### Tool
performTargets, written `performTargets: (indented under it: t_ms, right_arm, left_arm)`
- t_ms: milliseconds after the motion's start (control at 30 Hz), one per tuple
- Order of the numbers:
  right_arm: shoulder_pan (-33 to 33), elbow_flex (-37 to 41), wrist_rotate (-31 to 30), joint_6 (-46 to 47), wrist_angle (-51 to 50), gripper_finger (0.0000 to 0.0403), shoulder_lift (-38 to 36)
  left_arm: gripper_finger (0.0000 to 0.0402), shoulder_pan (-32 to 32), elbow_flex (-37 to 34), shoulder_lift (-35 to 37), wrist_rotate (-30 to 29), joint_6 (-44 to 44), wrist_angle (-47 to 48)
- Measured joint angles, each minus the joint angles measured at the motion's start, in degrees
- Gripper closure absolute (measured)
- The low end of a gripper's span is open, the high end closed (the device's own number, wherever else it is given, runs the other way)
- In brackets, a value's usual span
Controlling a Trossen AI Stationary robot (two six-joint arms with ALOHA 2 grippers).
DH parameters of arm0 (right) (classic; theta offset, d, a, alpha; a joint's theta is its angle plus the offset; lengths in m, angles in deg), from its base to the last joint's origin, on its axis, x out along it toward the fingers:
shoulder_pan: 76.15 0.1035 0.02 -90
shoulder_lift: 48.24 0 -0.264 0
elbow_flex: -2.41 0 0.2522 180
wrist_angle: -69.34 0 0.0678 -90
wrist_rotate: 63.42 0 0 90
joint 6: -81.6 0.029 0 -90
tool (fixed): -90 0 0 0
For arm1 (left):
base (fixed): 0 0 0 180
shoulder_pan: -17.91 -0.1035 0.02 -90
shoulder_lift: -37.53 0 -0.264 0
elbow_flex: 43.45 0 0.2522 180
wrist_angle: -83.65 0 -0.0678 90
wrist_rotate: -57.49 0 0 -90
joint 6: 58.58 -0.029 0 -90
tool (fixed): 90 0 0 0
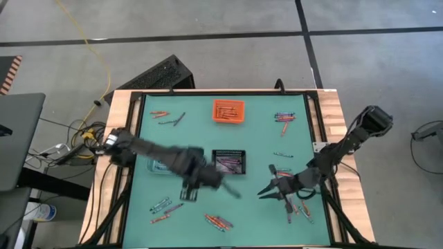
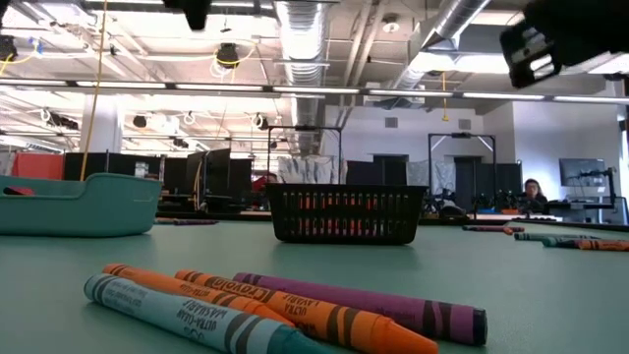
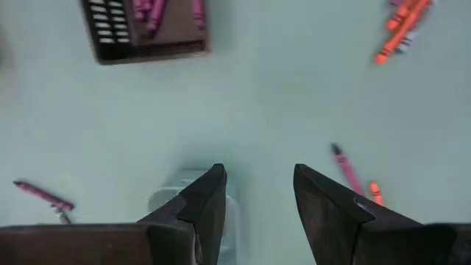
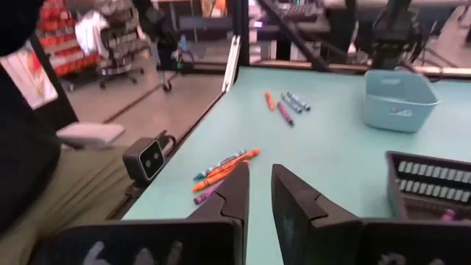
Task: Sort crayons
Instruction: Put the blue crayon into the light blue bin
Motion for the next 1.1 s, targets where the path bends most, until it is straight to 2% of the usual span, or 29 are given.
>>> performTargets:
  t_ms: [167, 300, 400, 533, 633, 733, 900, 1100]
  right_arm:
    - [0.35, -9.75, 0.14, 0.00, -10.30, 0.0340, 5.48]
    - [0.82, -16.92, 0.16, 0.41, -18.01, 0.0340, 9.62]
    - [1.11, -21.33, 0.21, 0.23, -22.15, 0.0340, 12.40]
    - [0.97, -25.48, 0.25, -0.16, -25.14, 0.0340, 15.17]
    - [0.52, -27.53, 0.26, -0.20, -26.26, 0.0340, 16.64]
    - [0.40, -28.44, 0.22, -0.20, -27.66, 0.0340, 16.84]
    - [0.06, -28.43, 0.22, -0.22, -27.68, 0.0340, 16.44]
    - [-0.17, -28.43, 0.22, -0.20, -27.88, 0.0340, 16.43]
  left_arm:
    - [0.0253, 11.36, -8.08, 4.13, -7.32, 7.75, -8.93]
    - [0.0253, 19.79, -18.82, 7.48, -13.45, 15.82, -19.36]
    - [0.0253, 24.56, -27.10, 9.77, -15.66, 25.15, -24.67]
    - [0.0253, 27.84, -35.48, 11.97, -14.93, 39.31, -24.77]
    - [0.0253, 28.39, -41.65, 13.86, -12.84, 45.62, -25.68]
    - [0.0253, 28.15, -48.30, 15.42, -10.53, 47.43, -27.86]
    - [0.0253, 27.58, -58.78, 18.93, -4.81, 49.88, -38.26]
    - [0.0253, 27.67, -64.94, 23.74, -4.25, 53.03, -45.55]
